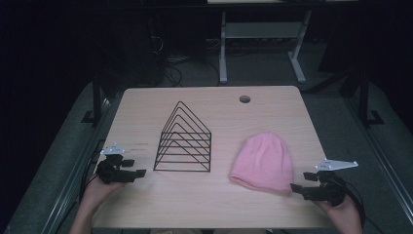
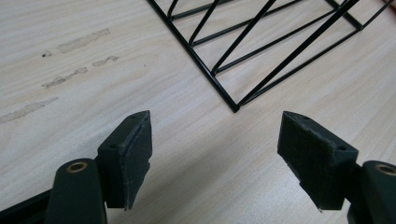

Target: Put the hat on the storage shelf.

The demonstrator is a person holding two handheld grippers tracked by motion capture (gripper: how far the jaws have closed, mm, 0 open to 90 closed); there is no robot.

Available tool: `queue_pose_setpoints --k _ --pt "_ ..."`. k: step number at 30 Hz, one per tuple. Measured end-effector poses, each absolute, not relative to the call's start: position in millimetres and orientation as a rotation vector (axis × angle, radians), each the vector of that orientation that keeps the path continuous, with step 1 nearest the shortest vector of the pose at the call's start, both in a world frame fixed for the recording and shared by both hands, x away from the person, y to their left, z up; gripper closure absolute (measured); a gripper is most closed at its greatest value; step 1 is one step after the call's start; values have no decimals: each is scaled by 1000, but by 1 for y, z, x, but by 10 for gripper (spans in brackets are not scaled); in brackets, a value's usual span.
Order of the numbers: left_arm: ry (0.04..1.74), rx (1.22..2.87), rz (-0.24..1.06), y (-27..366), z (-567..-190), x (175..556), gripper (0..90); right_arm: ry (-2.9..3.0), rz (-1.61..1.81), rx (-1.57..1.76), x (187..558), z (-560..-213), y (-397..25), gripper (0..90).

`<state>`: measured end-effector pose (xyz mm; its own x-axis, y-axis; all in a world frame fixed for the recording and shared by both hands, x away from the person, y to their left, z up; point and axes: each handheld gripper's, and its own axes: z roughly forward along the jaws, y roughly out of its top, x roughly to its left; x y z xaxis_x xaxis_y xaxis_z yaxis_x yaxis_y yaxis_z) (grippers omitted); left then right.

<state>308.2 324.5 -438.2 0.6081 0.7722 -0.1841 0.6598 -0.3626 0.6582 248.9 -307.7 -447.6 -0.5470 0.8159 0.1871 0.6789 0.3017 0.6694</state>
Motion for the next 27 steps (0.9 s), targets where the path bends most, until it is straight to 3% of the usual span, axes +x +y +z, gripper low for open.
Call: queue_pose_setpoints --k 27 --pt "1103 2119 195 320 -435 305 261 2395 1112 1370 264 -421 -300 182"
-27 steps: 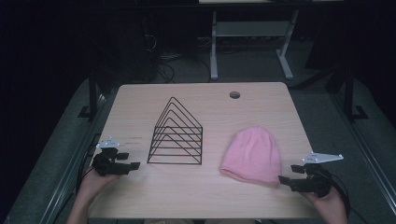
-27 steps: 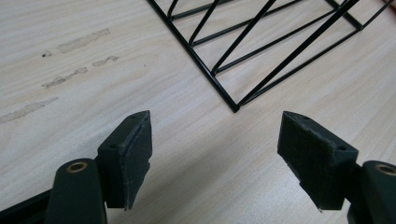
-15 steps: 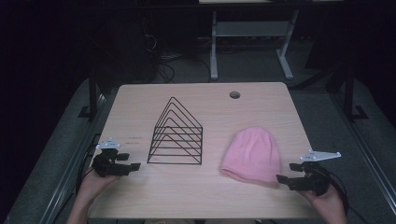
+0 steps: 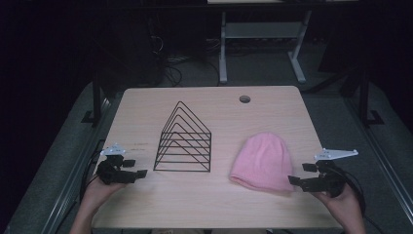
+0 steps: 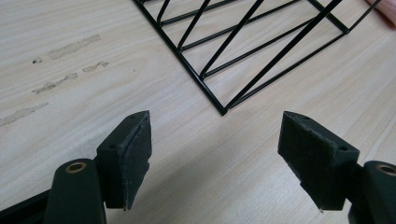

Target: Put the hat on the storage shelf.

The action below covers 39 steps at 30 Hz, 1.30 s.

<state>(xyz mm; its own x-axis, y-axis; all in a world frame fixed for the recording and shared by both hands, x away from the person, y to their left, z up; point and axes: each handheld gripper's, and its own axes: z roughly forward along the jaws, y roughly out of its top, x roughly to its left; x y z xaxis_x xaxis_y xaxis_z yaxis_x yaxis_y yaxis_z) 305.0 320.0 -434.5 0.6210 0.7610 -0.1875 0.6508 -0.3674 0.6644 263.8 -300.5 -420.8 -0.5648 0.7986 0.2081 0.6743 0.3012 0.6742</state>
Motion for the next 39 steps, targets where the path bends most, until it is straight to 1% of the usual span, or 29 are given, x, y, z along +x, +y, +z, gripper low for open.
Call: queue_pose_setpoints --k 8,23,28,39 --pt "1092 2122 196 319 -434 305 260 2420 1105 1355 274 -409 -297 180" --pt "1109 2109 199 319 -436 307 260 2499 1088 1354 314 -395 -290 171" --pt "1099 2109 200 319 -434 307 261 2540 1029 1351 330 -390 -288 171" --pt "1102 2114 198 320 -434 307 261 2581 973 1356 362 -391 -283 172"
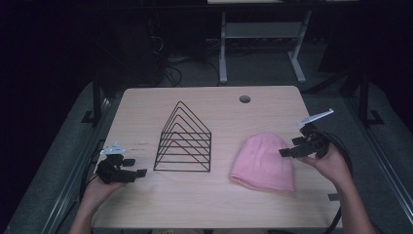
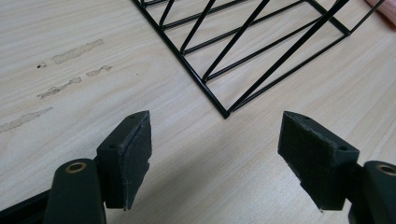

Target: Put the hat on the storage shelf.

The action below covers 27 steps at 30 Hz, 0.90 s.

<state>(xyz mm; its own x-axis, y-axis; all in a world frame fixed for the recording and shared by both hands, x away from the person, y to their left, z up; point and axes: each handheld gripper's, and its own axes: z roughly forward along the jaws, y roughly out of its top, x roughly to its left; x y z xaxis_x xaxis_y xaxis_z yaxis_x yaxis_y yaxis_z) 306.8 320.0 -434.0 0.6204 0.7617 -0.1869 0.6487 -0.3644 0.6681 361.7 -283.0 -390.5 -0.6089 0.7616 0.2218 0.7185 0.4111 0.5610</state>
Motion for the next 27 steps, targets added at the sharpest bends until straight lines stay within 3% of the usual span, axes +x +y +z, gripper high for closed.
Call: queue_pose_setpoints --k 27 --pt "1093 2124 195 317 -435 307 261 2636 839 1485 430 -412 -272 242"
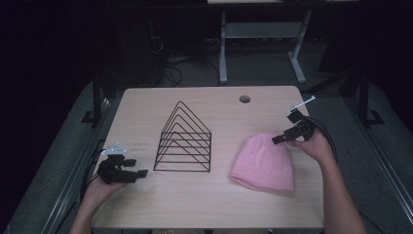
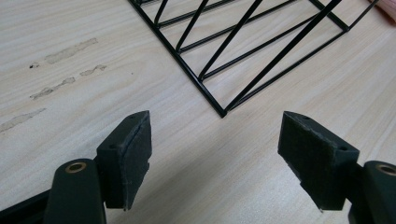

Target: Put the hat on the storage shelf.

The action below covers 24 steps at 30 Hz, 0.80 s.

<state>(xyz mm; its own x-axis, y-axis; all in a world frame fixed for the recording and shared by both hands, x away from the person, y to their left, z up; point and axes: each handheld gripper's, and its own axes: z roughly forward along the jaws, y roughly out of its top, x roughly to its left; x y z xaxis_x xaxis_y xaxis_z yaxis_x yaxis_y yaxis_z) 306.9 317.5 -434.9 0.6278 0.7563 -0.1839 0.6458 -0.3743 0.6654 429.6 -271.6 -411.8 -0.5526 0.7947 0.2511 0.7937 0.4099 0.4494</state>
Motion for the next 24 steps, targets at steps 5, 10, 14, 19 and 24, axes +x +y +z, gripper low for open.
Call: queue_pose_setpoints --k 5,10,14,19,24 --pt "1104 2111 194 319 -436 307 261 2657 805 1496 436 -419 -269 268" --pt "1093 2123 189 320 -436 307 260 2676 798 1503 438 -425 -269 361" --pt "1096 2110 188 318 -436 308 260 2678 820 1510 439 -426 -269 403" --pt "1096 2126 191 320 -437 307 260 2705 803 1553 443 -434 -267 452" --pt "1099 2115 189 320 -436 308 260 2717 797 1573 445 -442 -263 507"
